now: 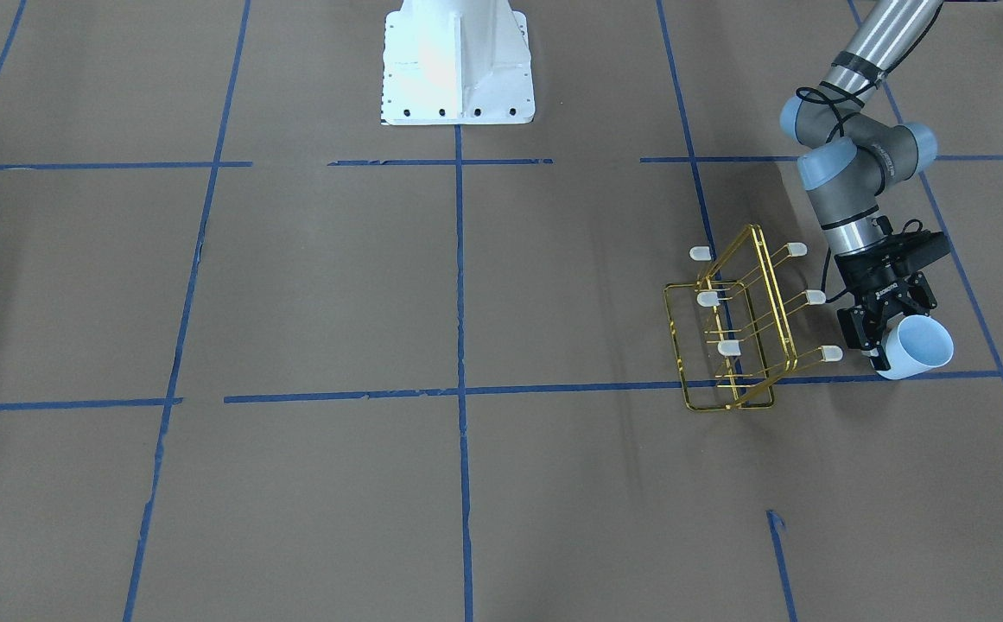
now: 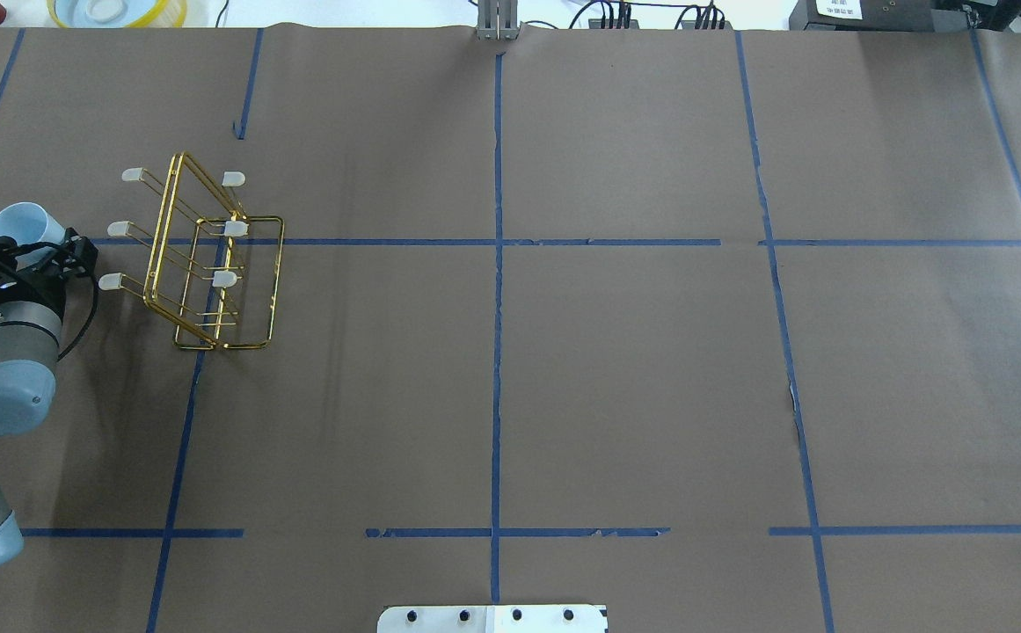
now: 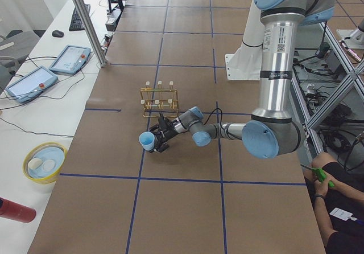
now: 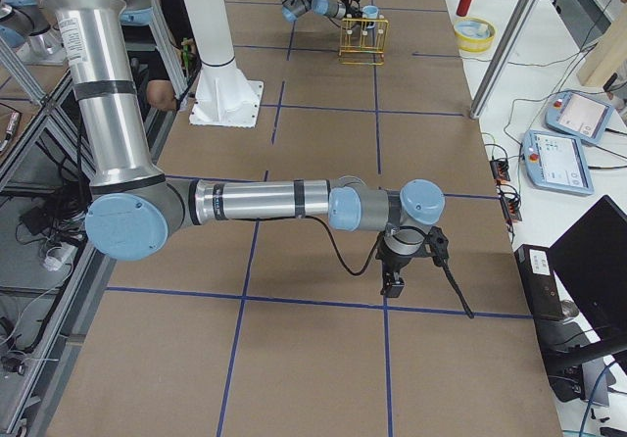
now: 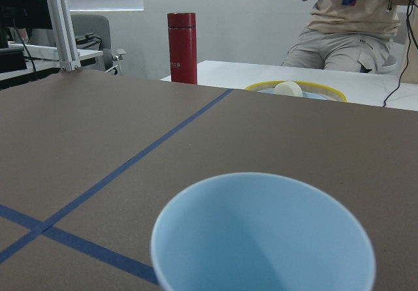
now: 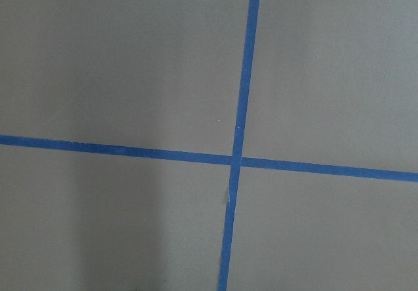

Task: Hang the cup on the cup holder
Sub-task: 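Lift the light-blue cup with the left gripper, then raise and rotate the held cup with the left gripper, tilting it sideways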

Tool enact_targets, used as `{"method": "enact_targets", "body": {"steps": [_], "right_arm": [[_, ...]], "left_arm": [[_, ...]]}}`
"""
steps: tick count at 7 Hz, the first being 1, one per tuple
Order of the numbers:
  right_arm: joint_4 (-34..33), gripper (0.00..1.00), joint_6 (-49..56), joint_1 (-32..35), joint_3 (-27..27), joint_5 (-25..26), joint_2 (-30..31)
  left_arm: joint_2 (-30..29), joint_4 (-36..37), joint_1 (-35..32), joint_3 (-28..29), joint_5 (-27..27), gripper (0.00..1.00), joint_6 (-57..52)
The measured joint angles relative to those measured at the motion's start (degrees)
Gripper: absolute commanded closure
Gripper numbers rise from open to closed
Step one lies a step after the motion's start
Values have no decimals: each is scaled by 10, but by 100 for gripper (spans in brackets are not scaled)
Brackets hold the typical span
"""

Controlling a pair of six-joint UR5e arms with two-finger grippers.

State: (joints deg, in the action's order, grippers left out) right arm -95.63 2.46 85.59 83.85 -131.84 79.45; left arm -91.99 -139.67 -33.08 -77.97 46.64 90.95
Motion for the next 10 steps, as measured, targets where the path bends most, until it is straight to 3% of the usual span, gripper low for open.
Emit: {"method": "enact_targets", "body": {"steps": [3,4,6,8,10], "right_arm": [[0,0,0,0,0,0,0],[0,0,0,0,0,0,0],[1,0,0,0,0,0,0],[0,0,0,0,0,0,0],[0,0,0,0,0,0,0]], "left_arm": [[-11,-1,-4,12,3,11,-1],[-13,-4,-6,17,4,31,-1],[-14,-15,-10,24,4,96,-2],[-14,-19,-30,18,31,100,-10],[0,-69,-95,-24,115,100,-77]]}}
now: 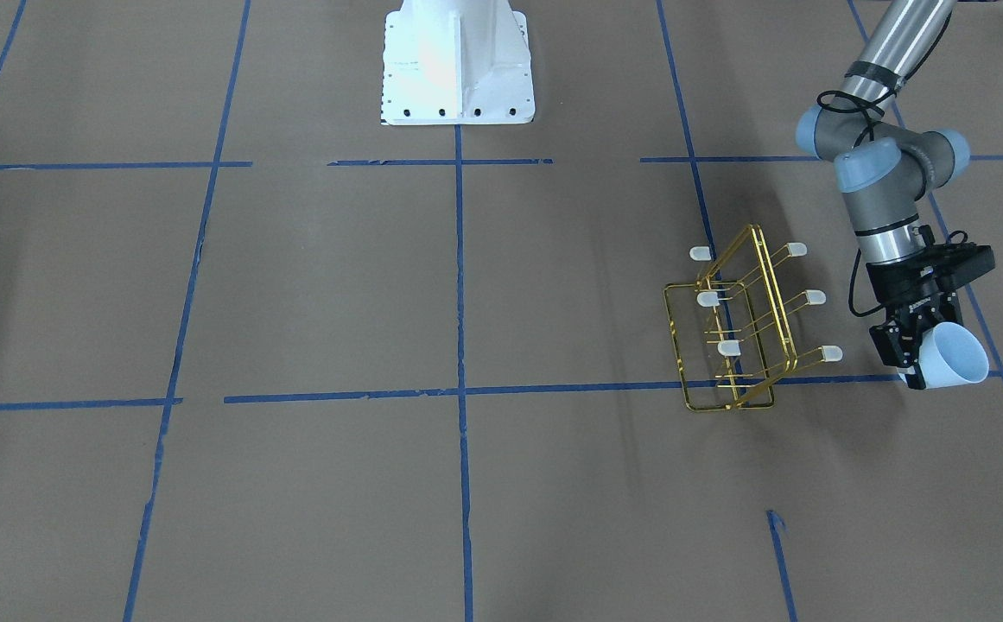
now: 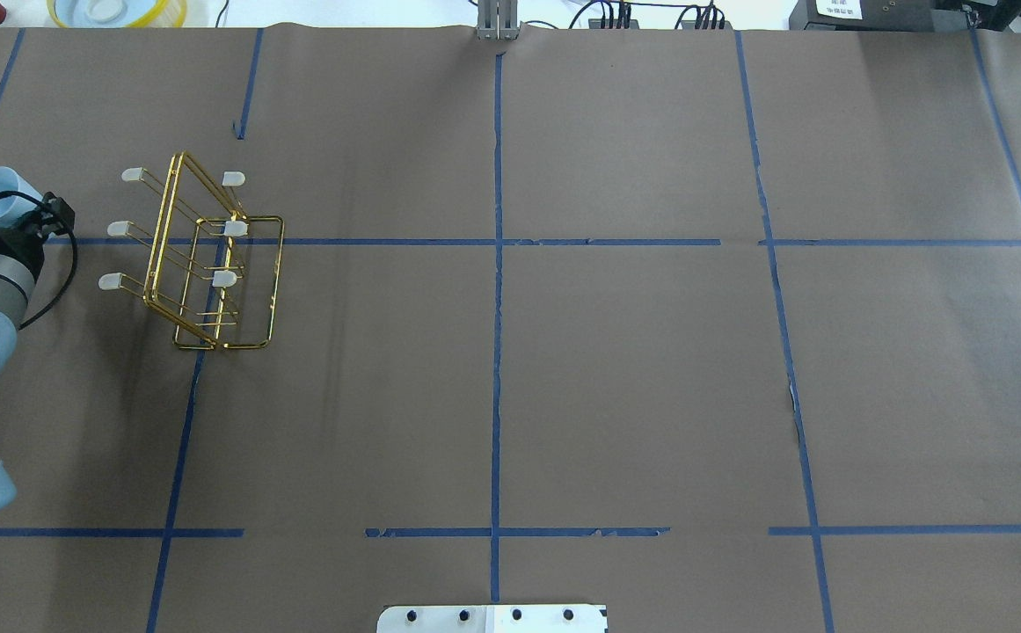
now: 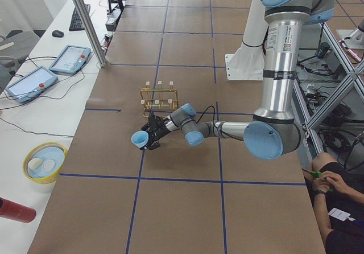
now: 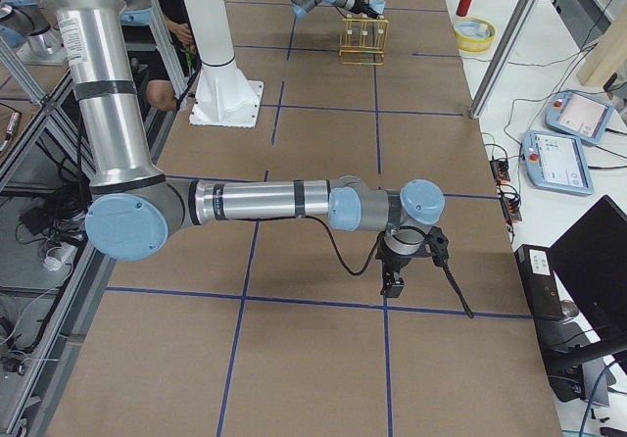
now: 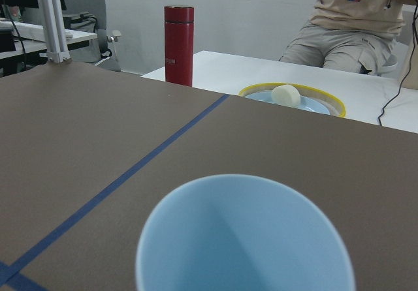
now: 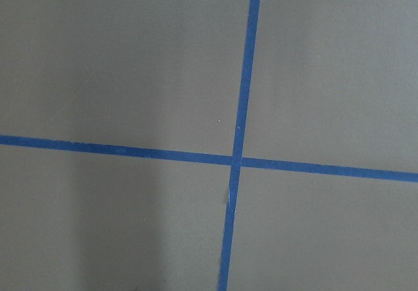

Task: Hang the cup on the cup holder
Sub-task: 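Raise and rotate the held cup with the left gripper, tilting it sideways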

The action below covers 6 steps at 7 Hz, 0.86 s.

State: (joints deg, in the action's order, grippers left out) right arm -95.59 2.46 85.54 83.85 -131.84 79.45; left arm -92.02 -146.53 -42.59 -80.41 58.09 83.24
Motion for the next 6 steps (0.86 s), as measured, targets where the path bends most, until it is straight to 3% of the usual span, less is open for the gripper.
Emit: {"method": "enact_targets", "body": {"steps": [4,6], "right_arm": [[0,0,0,0,0,0,0],[0,0,0,0,0,0,0]], "left_arm": [[106,-106,-111,-138,160,100,-36],[133,-179,-138,-189,203,100,38]]}}
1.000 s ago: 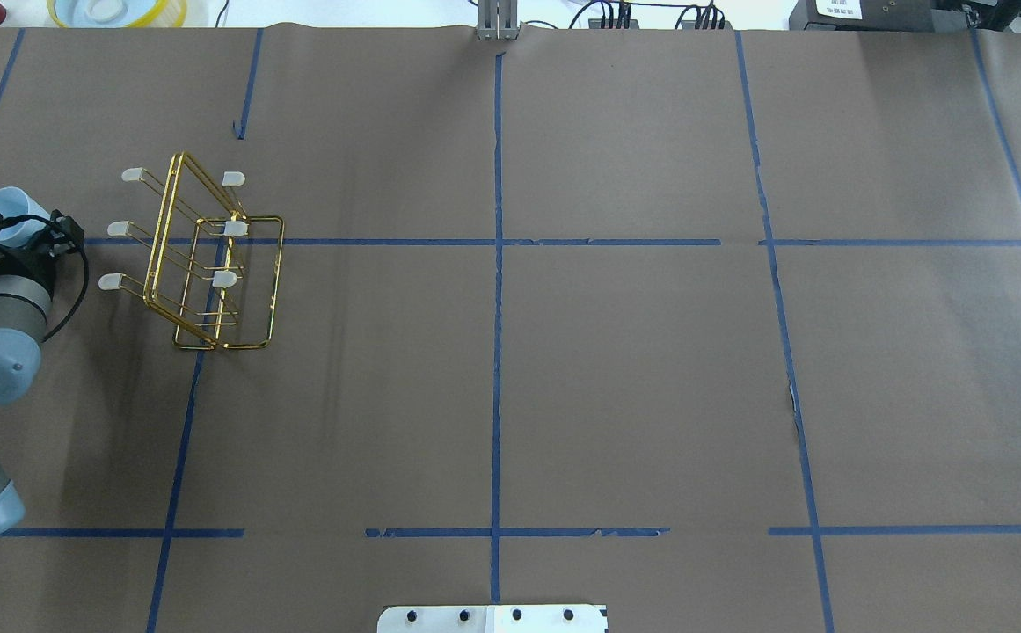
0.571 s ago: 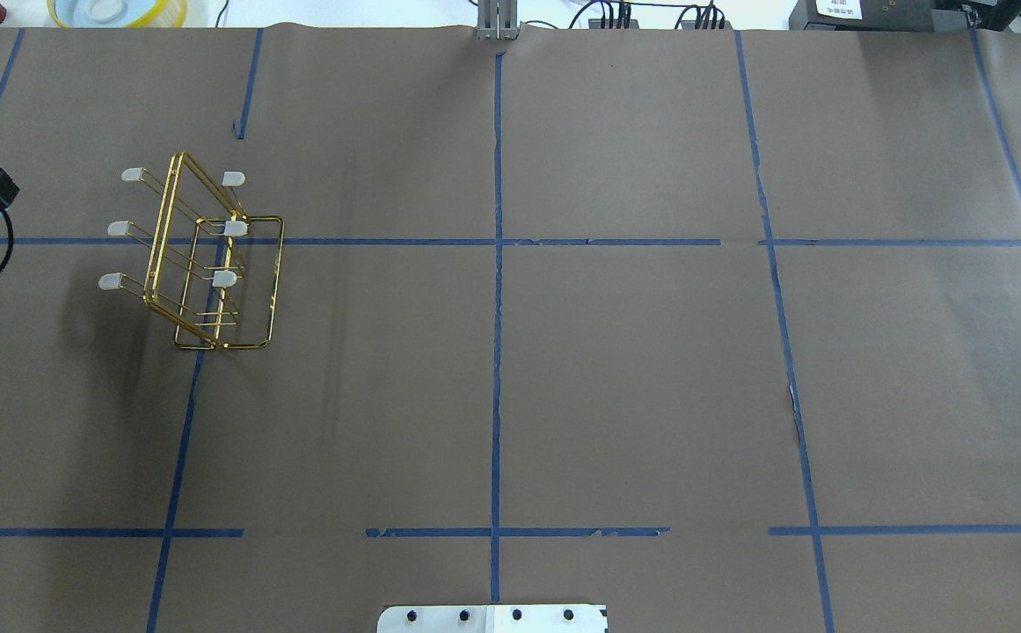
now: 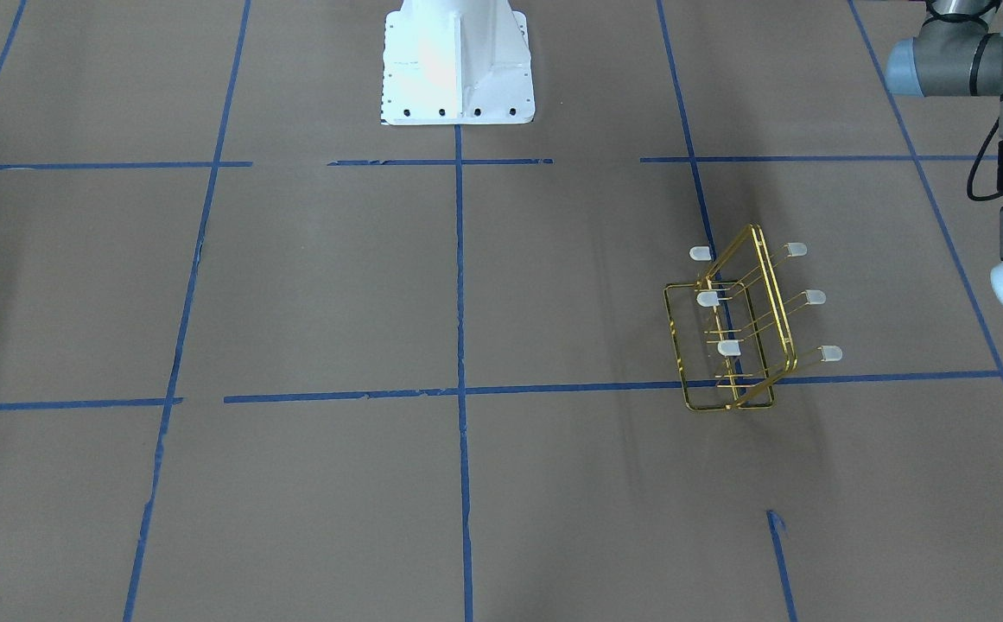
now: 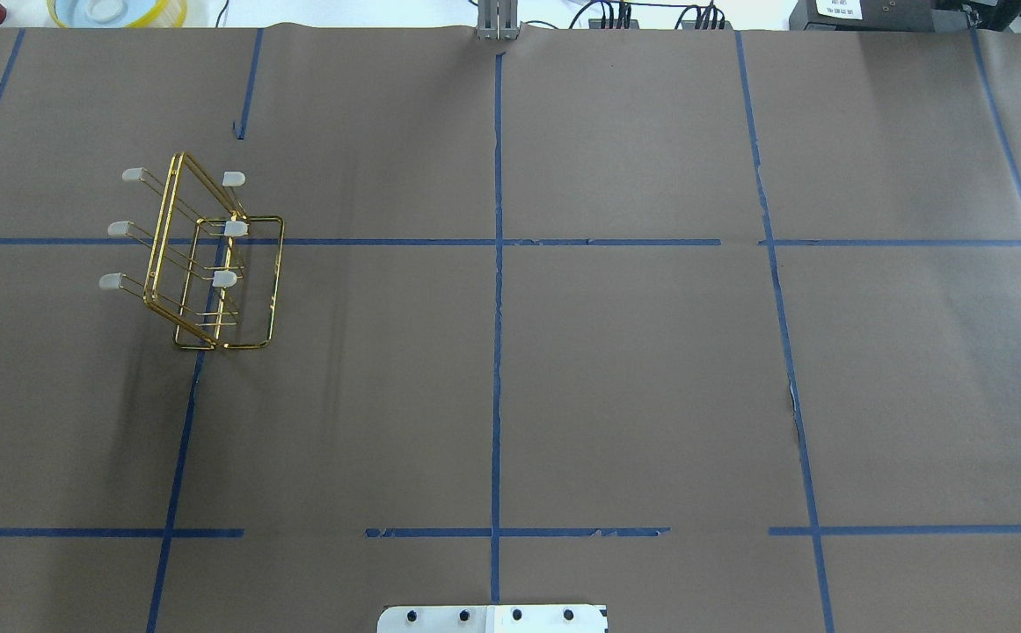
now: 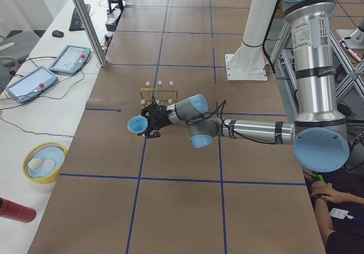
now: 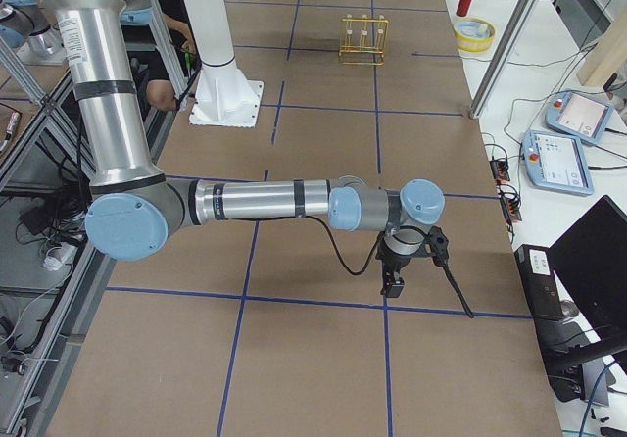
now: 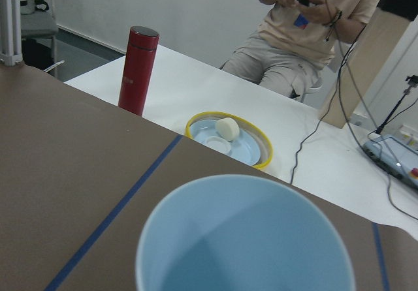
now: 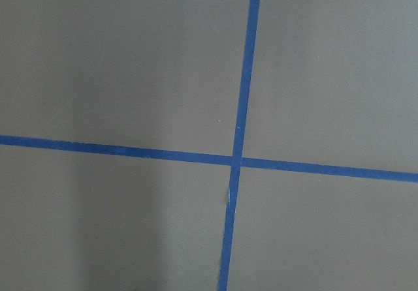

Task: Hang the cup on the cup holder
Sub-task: 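Raise and rotate the held cup with the left gripper, tilting it sideways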

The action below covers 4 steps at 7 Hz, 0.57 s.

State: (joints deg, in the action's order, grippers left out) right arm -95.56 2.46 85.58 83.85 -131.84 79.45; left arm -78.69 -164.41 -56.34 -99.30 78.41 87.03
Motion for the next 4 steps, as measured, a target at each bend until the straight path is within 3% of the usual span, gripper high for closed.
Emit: {"method": "enact_targets", "body": {"steps": [4], "right_arm": [[0,0,0,0,0,0,0]], "left_arm": [[1,-133,2,-28,2,100,341]]}}
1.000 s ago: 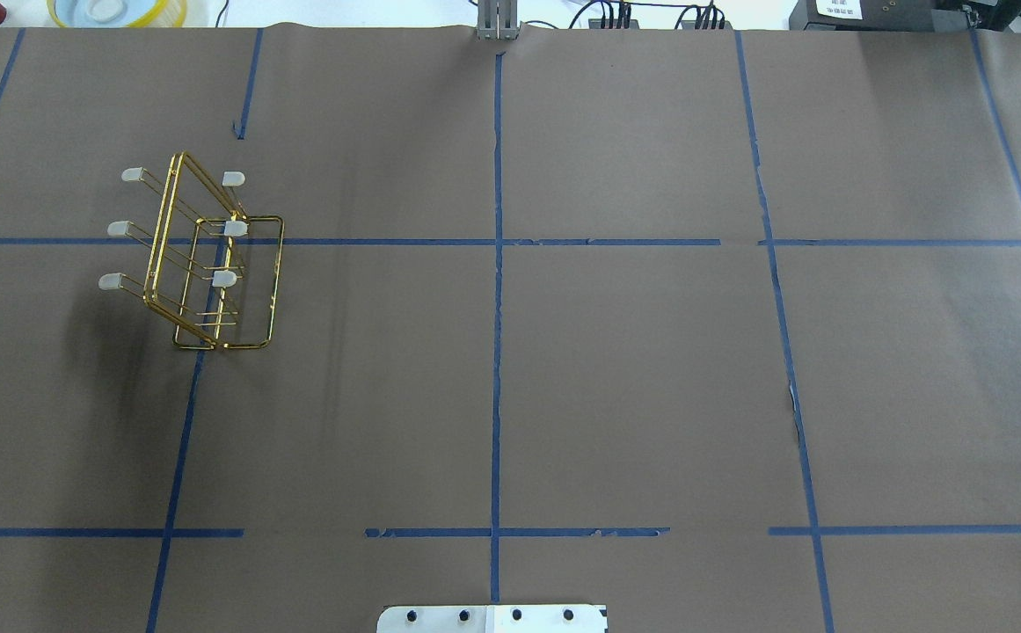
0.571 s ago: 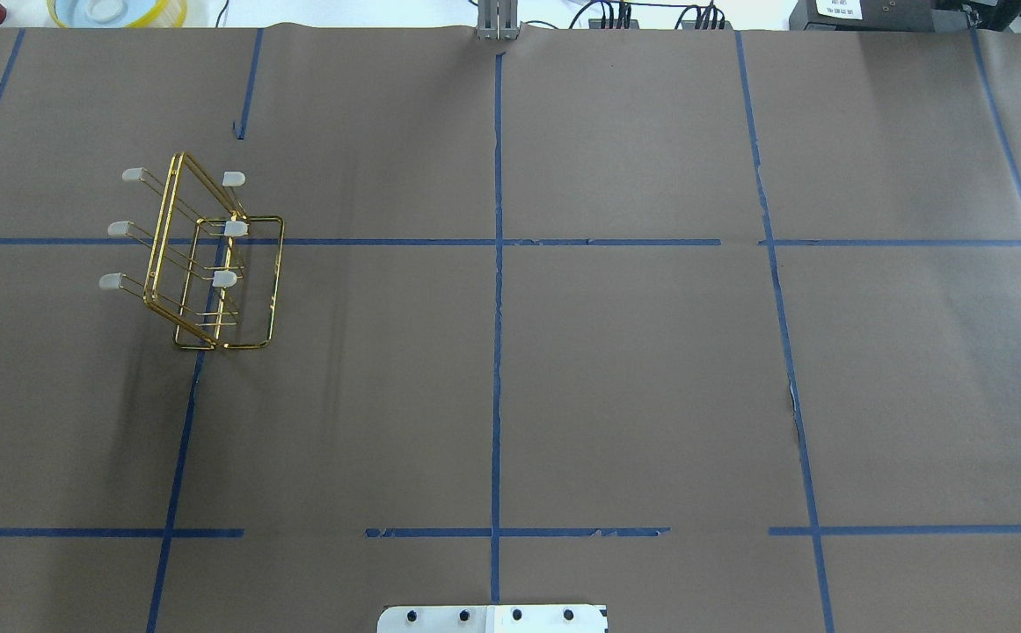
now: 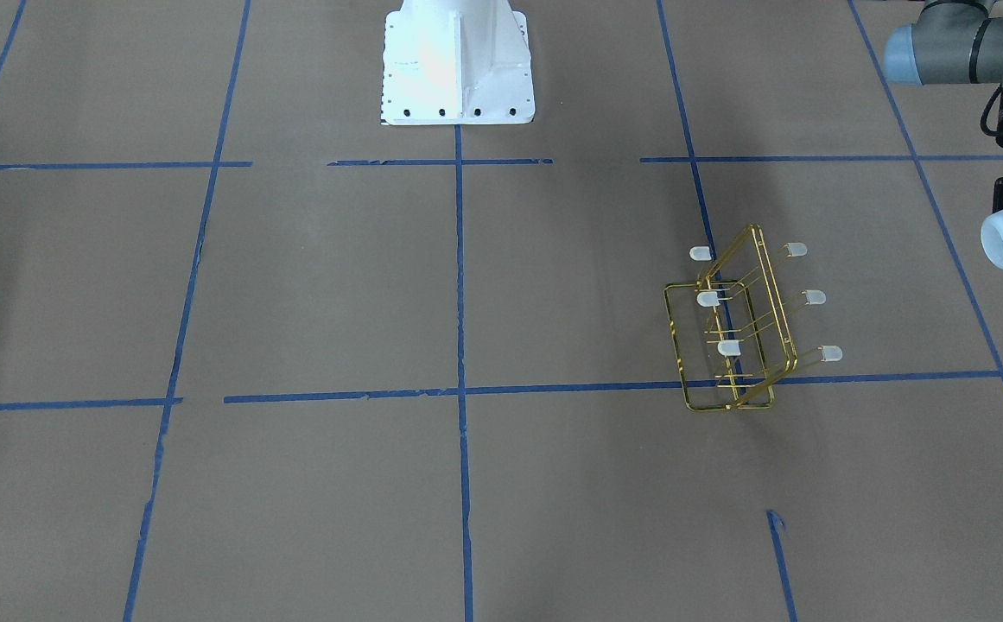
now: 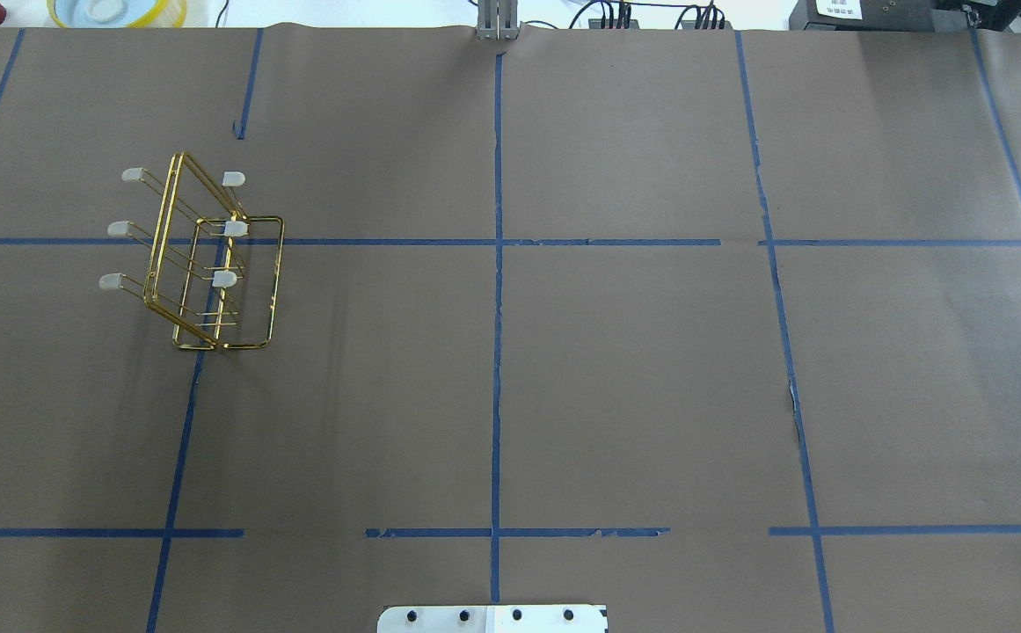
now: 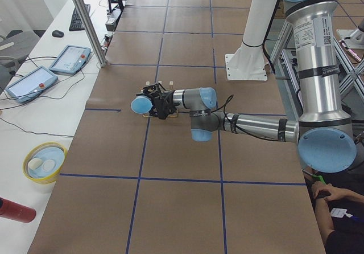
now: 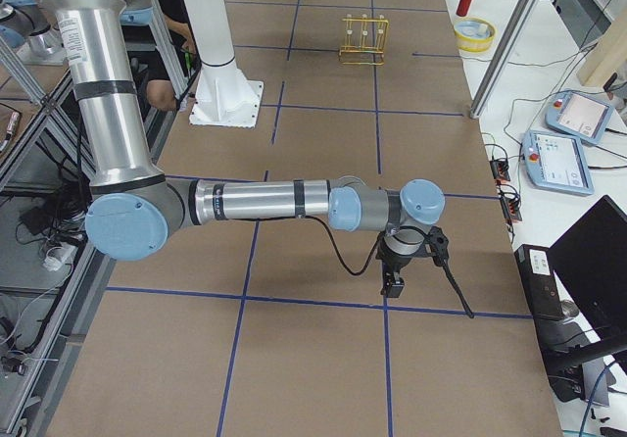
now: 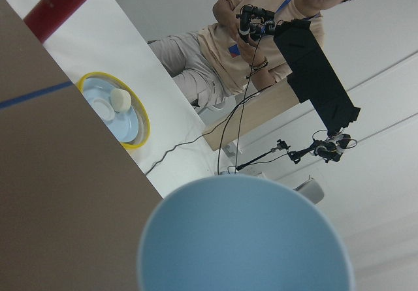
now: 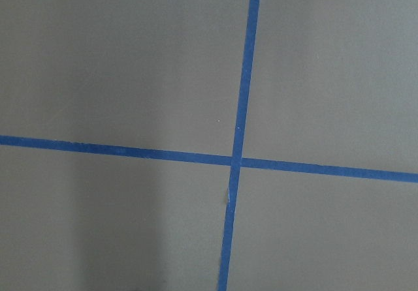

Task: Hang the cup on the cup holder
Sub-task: 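Raise and rotate the held cup with the left gripper, tilting it sideways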

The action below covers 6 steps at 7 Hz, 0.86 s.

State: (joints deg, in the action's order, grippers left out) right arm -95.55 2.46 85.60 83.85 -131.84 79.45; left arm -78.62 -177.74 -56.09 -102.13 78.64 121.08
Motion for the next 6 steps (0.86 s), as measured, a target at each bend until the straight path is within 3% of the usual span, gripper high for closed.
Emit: {"method": "enact_targets", "body": {"steps": [3,6], "right_arm": [[0,0,0,0,0,0,0],[0,0,0,0,0,0,0]], "left_arm": [[0,-90,10,-1,-6,100,244],[0,-142,55,5,-90,100,462]]}}
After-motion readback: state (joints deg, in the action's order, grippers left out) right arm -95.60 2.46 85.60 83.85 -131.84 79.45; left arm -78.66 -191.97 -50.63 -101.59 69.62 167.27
